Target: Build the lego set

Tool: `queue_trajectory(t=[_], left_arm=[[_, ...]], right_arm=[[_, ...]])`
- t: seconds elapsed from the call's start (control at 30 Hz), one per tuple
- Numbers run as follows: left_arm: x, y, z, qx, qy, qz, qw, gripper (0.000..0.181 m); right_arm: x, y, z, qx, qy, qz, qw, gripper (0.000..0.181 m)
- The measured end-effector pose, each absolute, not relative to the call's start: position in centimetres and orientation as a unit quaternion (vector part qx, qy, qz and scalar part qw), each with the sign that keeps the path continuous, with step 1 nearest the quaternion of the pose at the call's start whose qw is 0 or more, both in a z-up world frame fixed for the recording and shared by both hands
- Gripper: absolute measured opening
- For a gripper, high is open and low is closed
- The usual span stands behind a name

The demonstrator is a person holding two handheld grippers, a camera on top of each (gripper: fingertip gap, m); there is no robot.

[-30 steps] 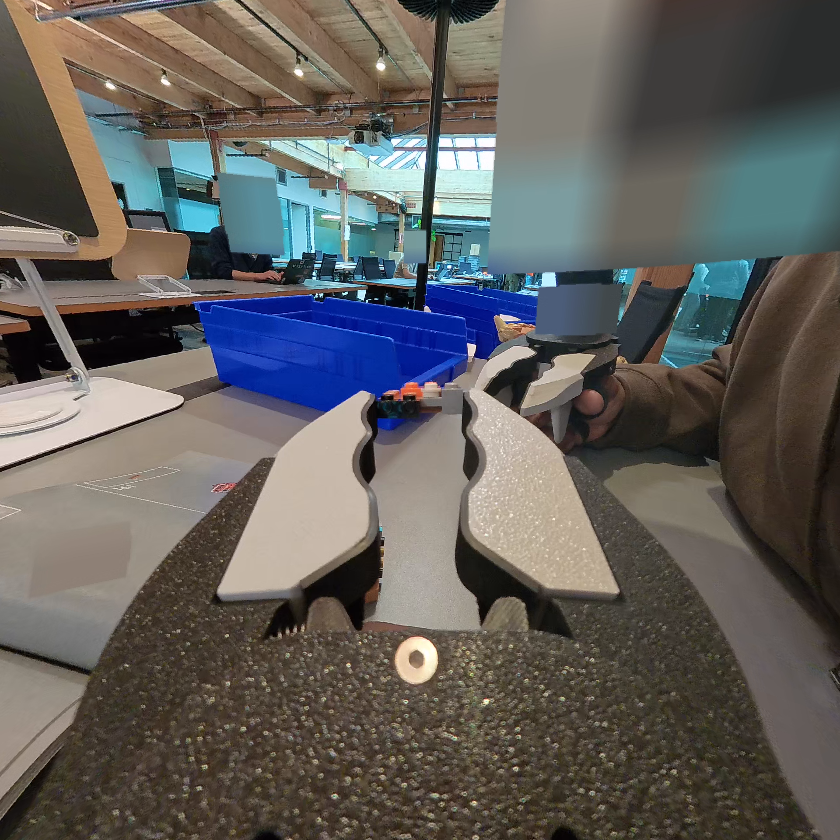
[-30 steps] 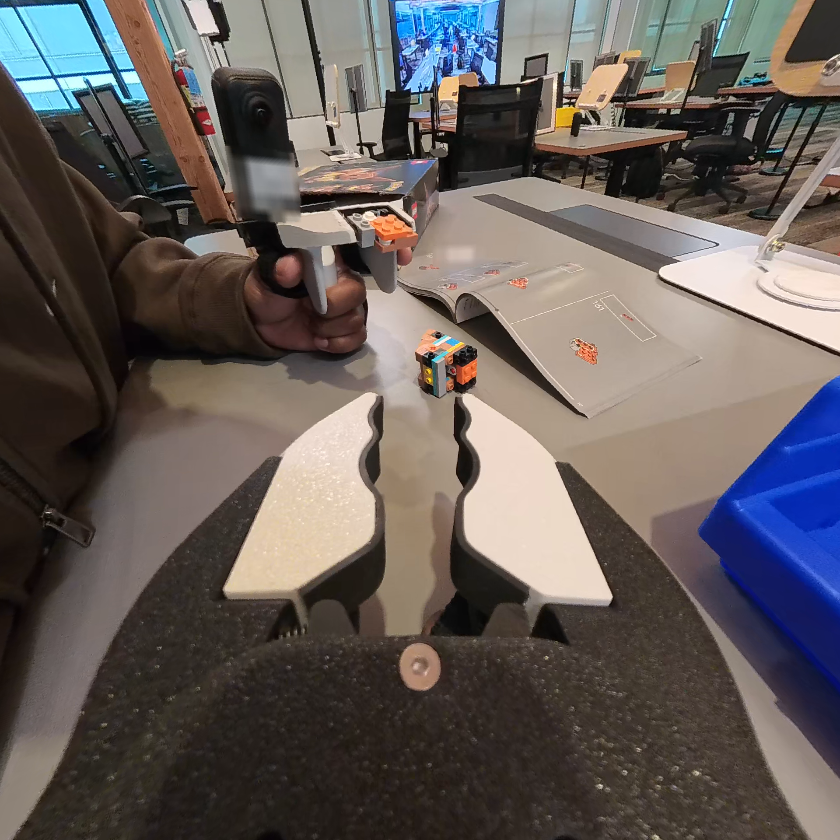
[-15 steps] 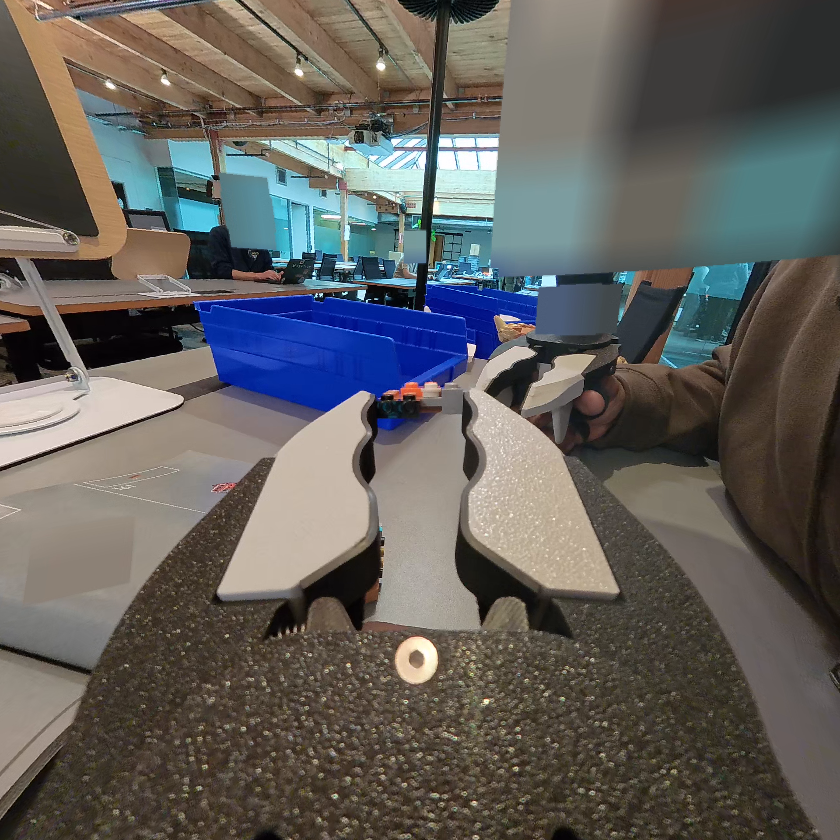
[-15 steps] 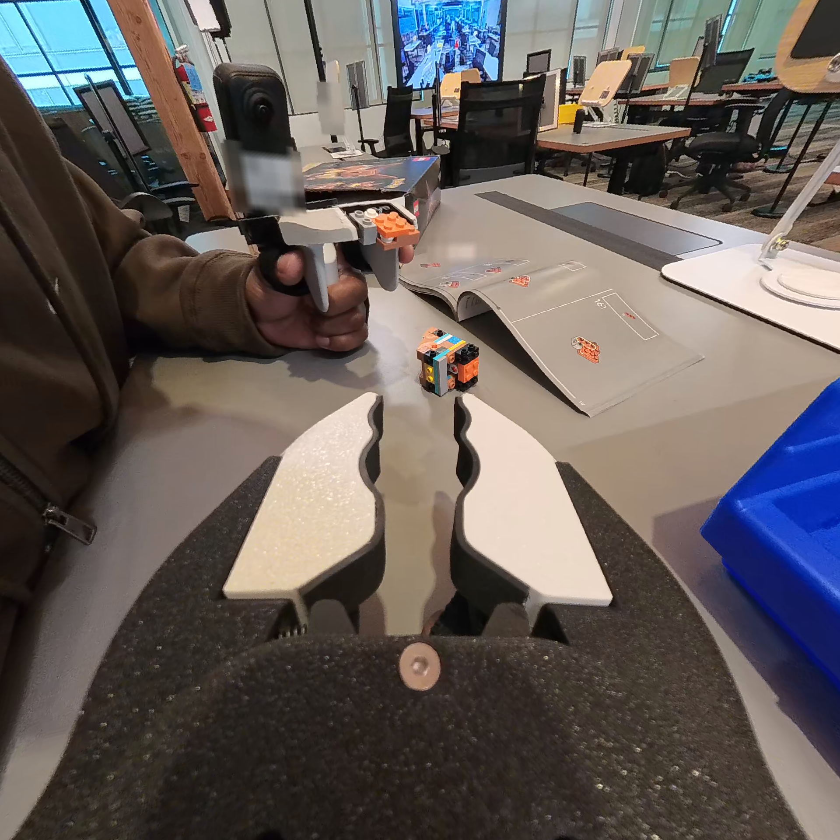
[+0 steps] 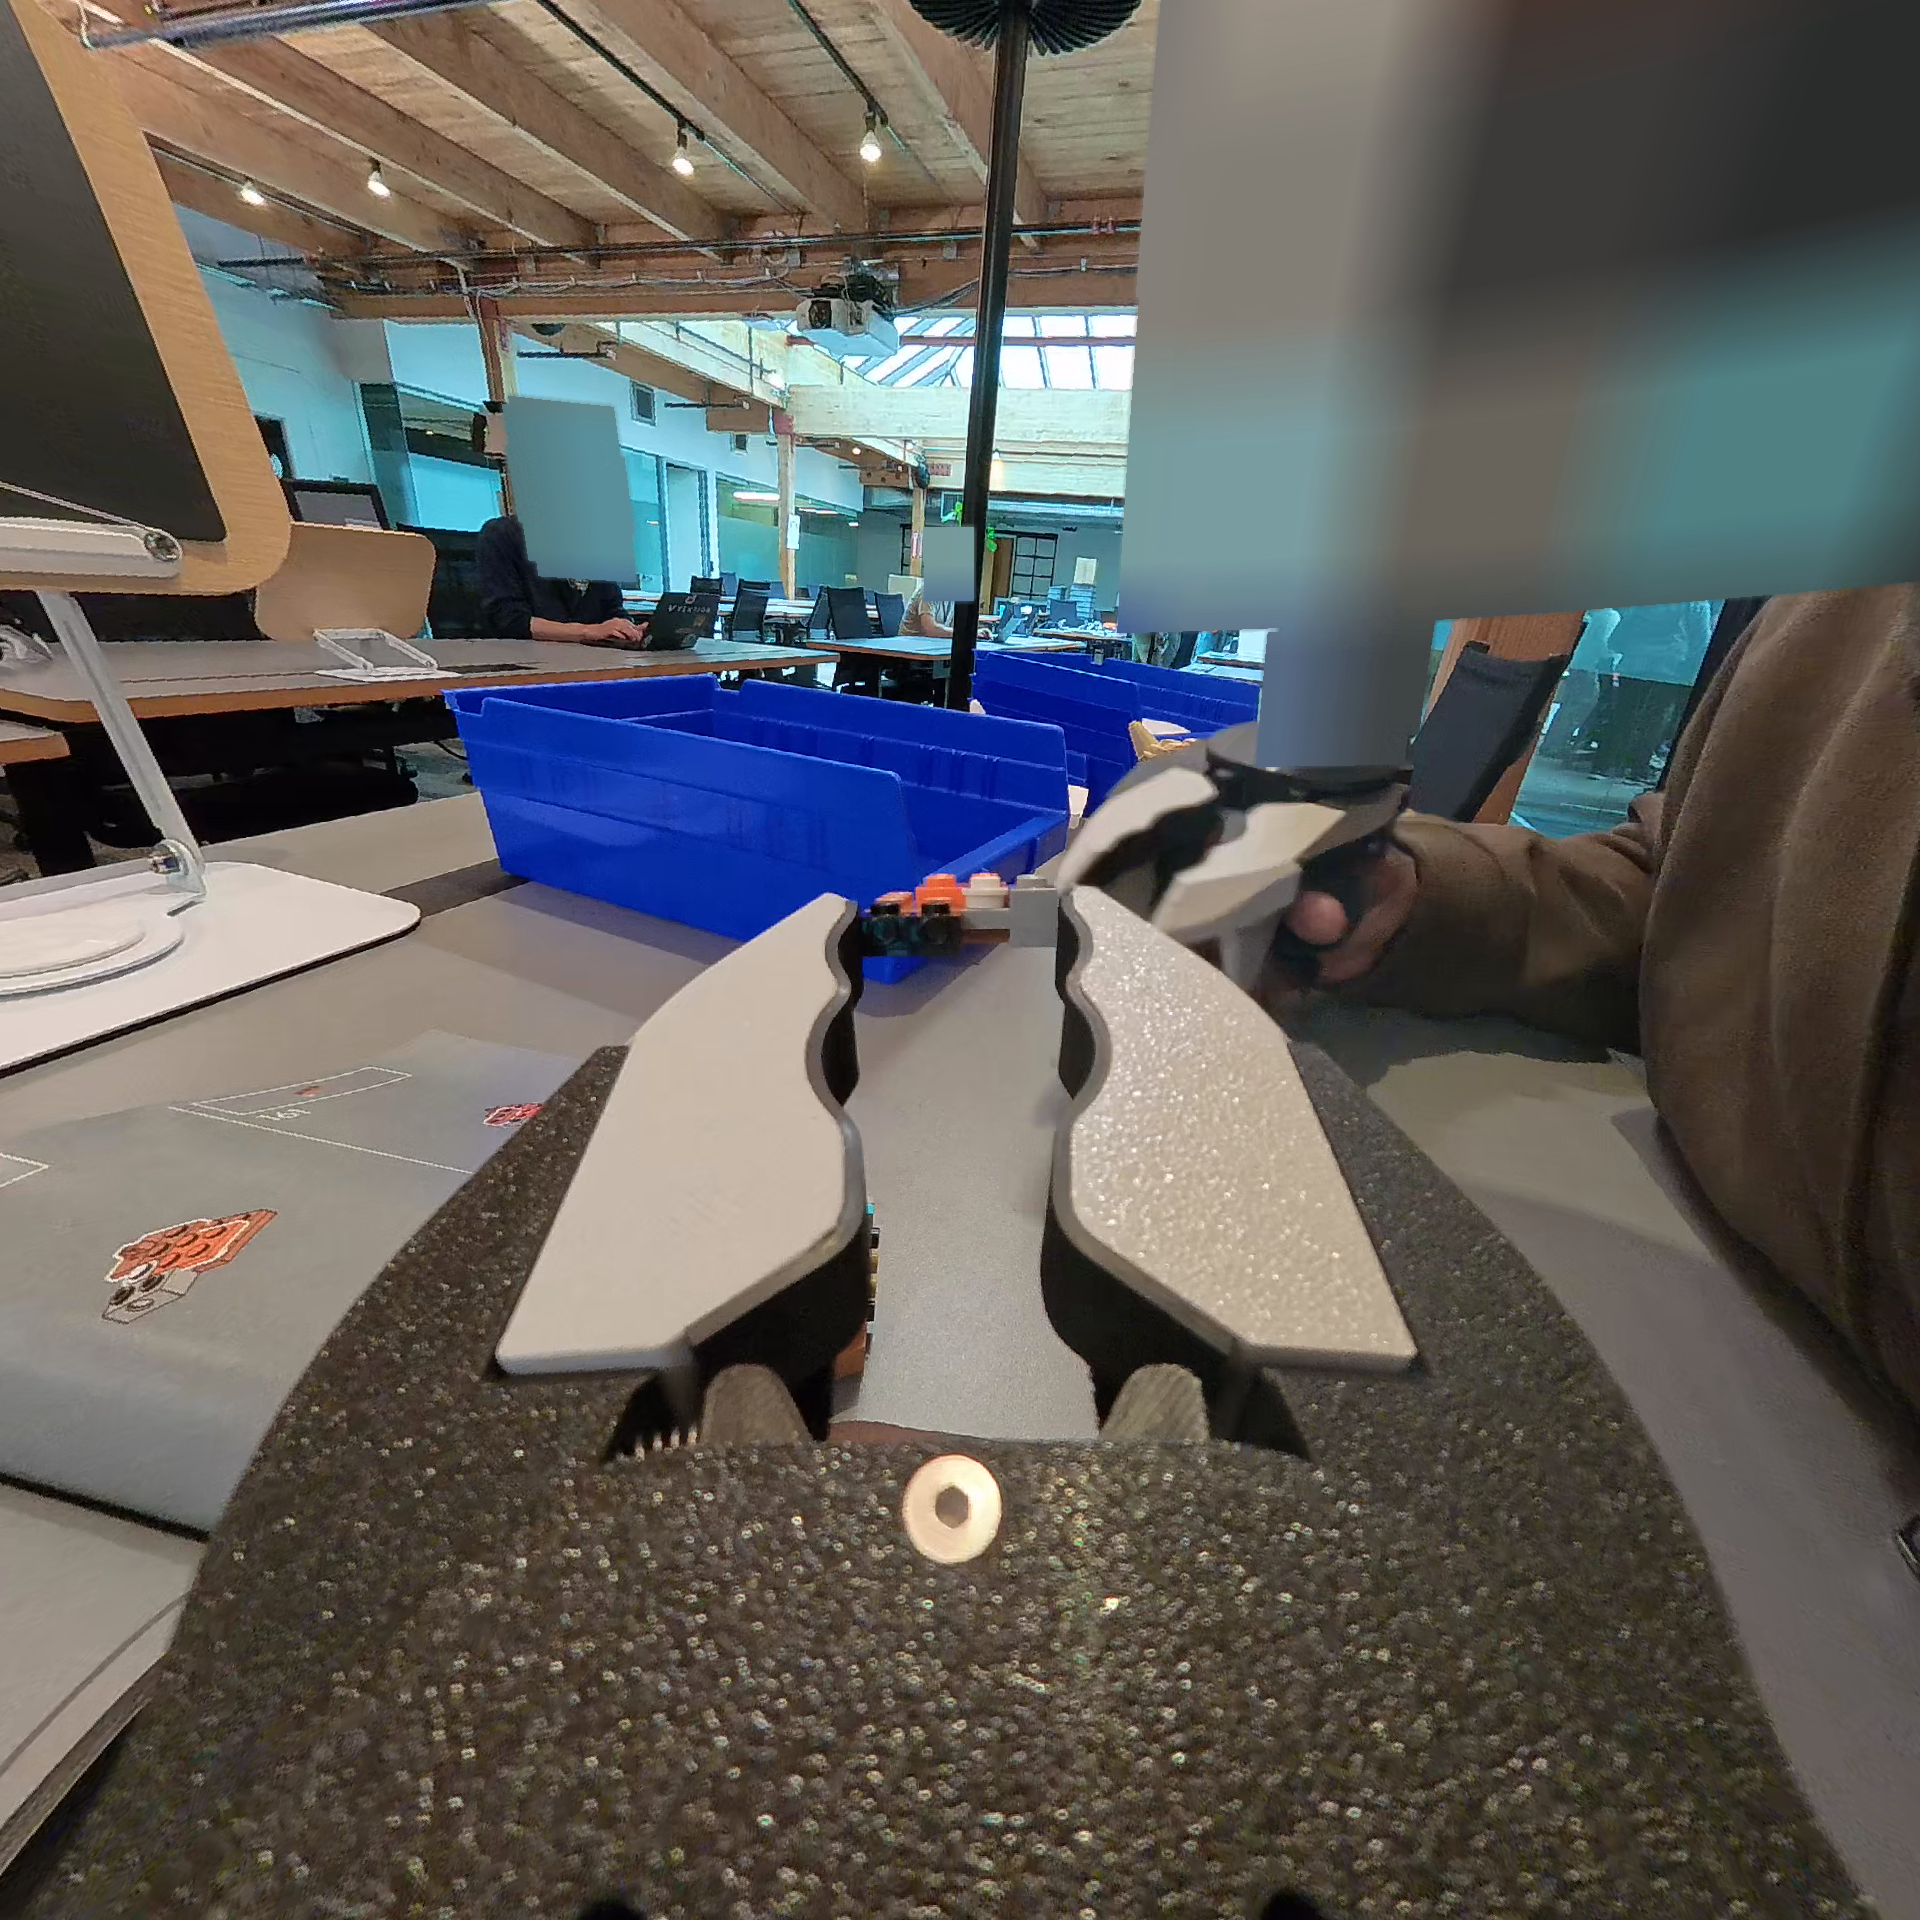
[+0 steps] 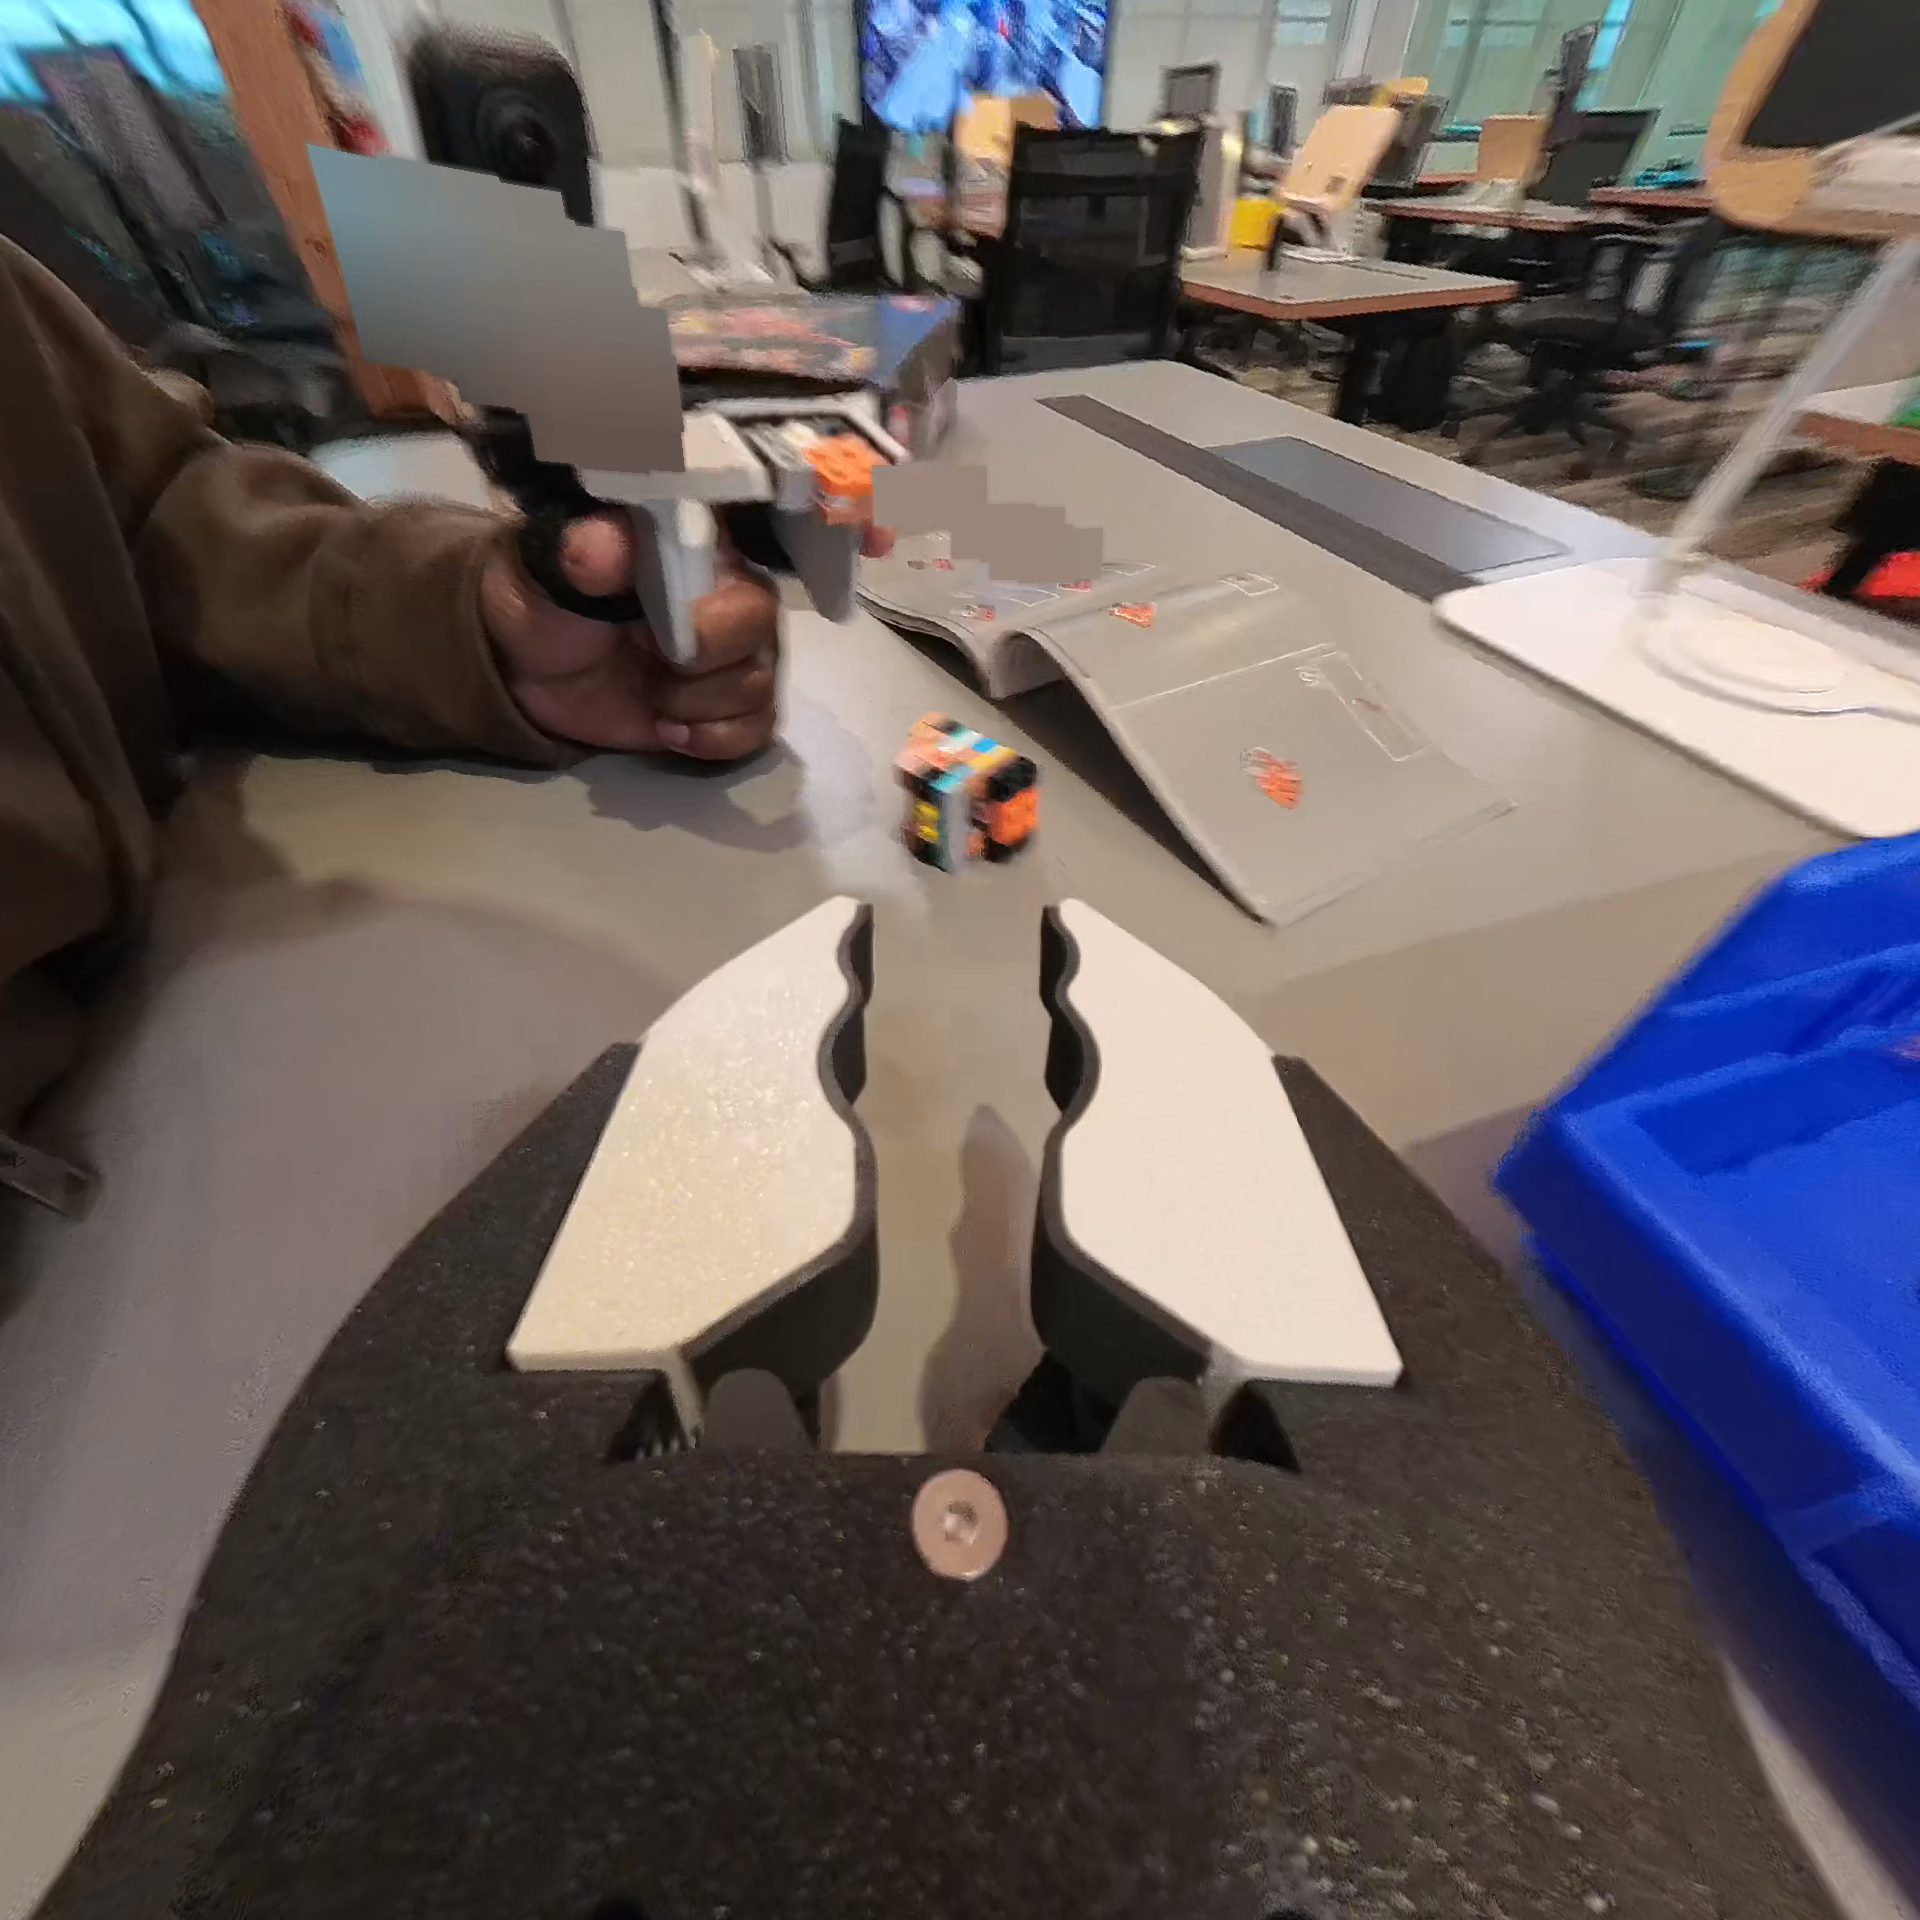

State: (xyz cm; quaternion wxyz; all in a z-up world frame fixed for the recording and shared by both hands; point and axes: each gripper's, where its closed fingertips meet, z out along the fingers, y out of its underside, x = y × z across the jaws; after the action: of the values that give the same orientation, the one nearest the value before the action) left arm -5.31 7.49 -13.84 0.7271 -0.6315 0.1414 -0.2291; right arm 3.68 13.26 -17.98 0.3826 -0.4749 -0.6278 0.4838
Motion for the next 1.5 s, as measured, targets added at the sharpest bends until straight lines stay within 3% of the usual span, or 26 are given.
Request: queue_trajectory(t=[0.1,0.17,0.43,0.73,1.0,1.23,1.5], left_arm=[[-5.4,7.6,-13.9,-0.632,0.14,-0.228,0.727,0.035],[-5.4,7.6,-13.9,-0.633,0.14,-0.226,0.727,0.035],[-5.1,7.6,-13.9,-0.634,0.148,-0.22,0.727,0.035],[-5.3,7.6,-13.9,-0.632,0.143,-0.225,0.727,0.035],[-5.3,7.6,-13.9,-0.633,0.142,-0.225,0.727,0.035],[-5.3,7.6,-13.9,-0.632,0.144,-0.223,0.728,0.035],[-5.2,7.4,-13.9,-0.633,0.149,-0.221,0.727,0.035]], right_arm=[[4.5,19.4,-16.4,-0.517,-0.618,0.345,0.483,0.031],[5.9,23.2,-15.1,-0.559,-0.597,0.283,0.501,0.031],[7.8,27.7,-19.6,-0.612,-0.687,0.112,0.375,0.038],[8.0,28.2,-22.3,-0.558,-0.737,0.006,0.381,0.032],[9.1,24.8,-22.3,-0.533,-0.762,0.015,0.367,0.035],[10.9,17.0,-21.9,-0.515,-0.794,0.12,0.301,0.034],[14.0,19.2,-15.5,-0.557,-0.738,0.187,0.331,0.032]])
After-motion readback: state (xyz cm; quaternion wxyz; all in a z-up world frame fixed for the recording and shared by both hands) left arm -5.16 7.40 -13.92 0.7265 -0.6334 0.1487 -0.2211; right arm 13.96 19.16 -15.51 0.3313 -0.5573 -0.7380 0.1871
